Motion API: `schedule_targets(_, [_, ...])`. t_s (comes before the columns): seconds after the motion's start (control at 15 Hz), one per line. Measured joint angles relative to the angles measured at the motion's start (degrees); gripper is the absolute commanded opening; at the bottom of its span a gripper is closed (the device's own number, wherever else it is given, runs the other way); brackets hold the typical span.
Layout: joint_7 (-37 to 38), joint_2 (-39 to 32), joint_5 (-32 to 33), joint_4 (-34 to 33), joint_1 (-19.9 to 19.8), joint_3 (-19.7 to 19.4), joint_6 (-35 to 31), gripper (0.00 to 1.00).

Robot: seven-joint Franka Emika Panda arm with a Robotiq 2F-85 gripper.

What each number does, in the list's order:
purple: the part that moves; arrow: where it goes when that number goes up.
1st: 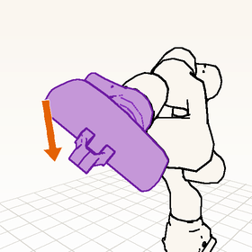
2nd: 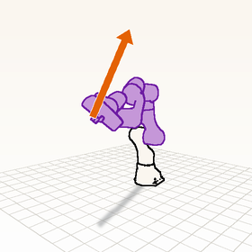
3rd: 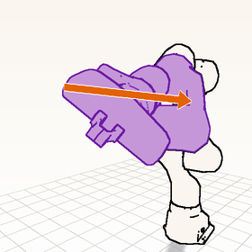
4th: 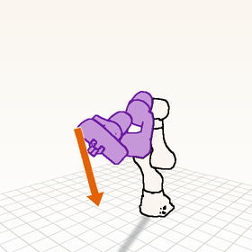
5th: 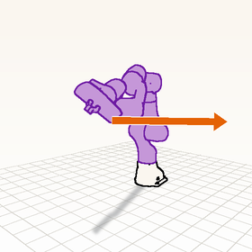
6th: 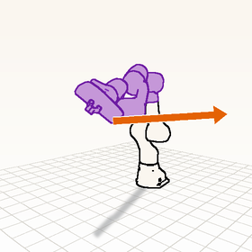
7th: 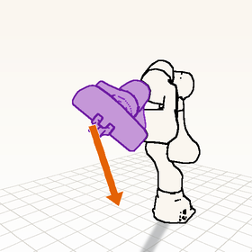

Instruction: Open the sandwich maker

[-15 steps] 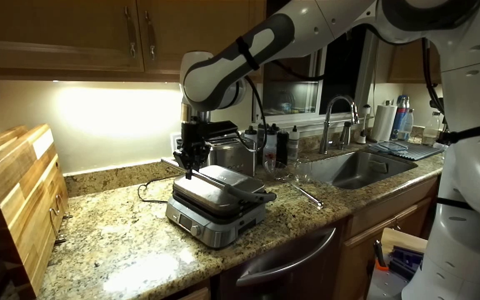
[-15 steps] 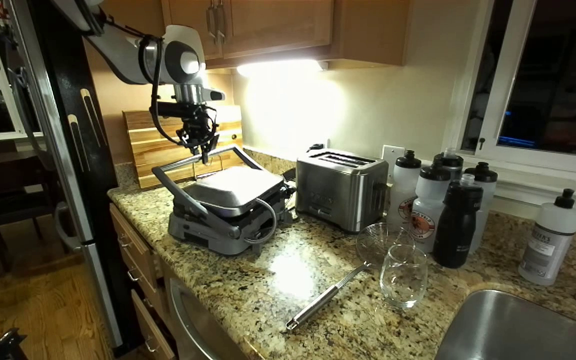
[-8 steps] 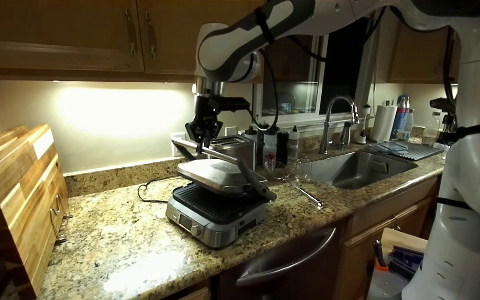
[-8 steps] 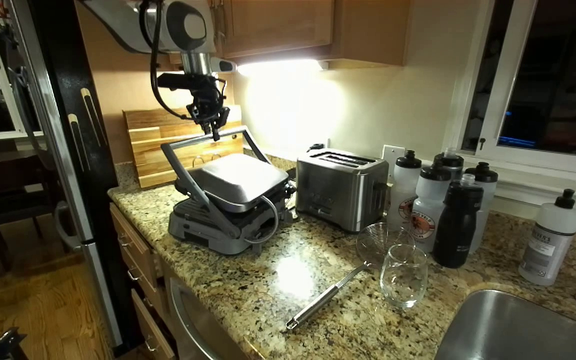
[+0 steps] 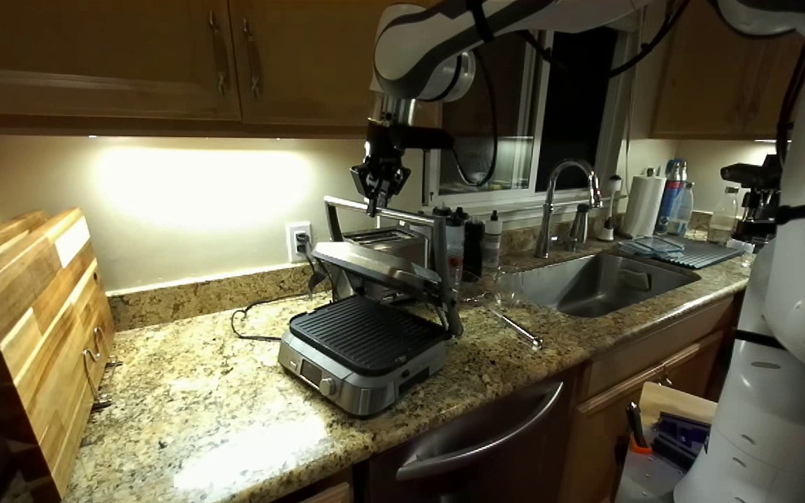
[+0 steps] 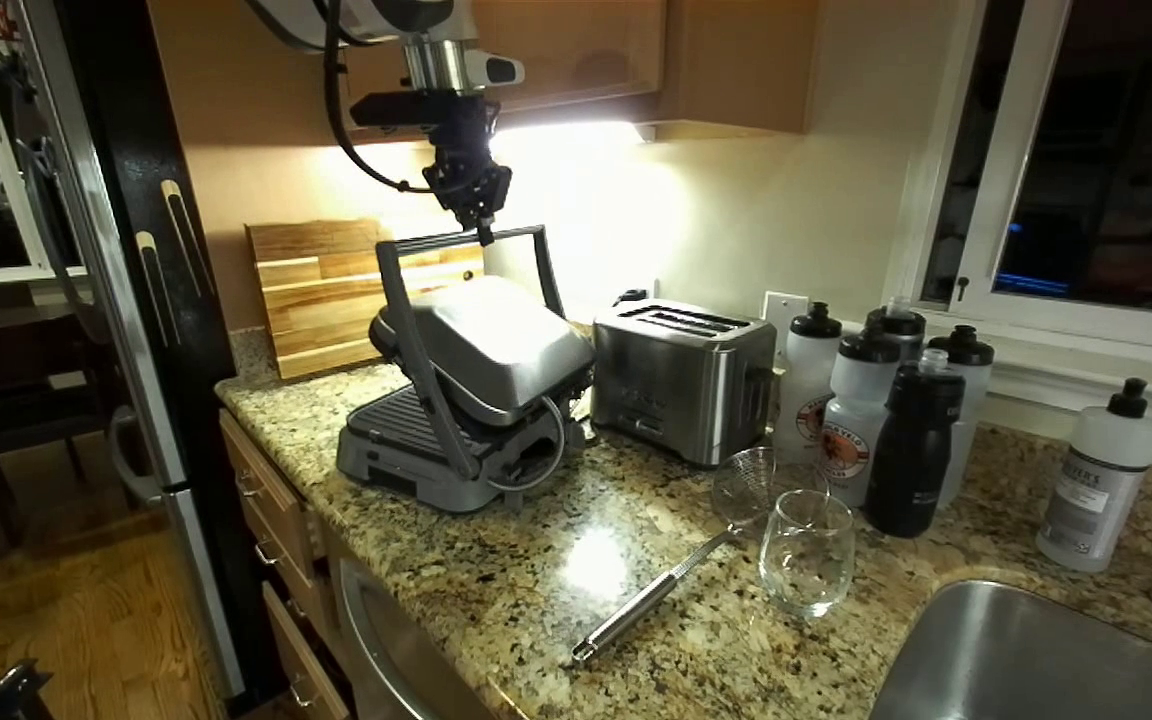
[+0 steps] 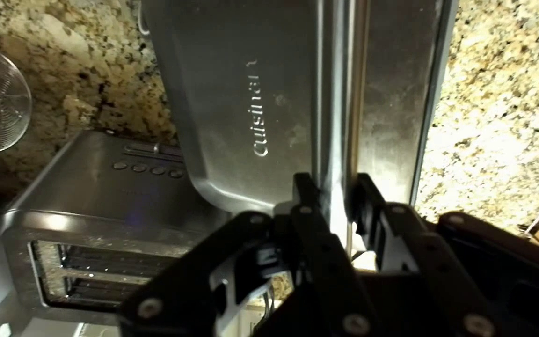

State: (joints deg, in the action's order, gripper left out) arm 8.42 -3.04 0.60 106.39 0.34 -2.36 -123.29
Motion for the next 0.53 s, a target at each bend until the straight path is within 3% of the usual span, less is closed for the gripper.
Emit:
schedule_targets(0.07, [-0.7,0.3,0.2,0.0,-0.6,-0.5,0.1,0.10])
schedule_targets(0.13, [-1.2,0.6,0.7,0.0,-1.2,-0.9,0.1,0.23])
schedule_targets(0.53, [-1.9,1.0,2.2,0.0,-2.2,-1.8,0.1,0.23])
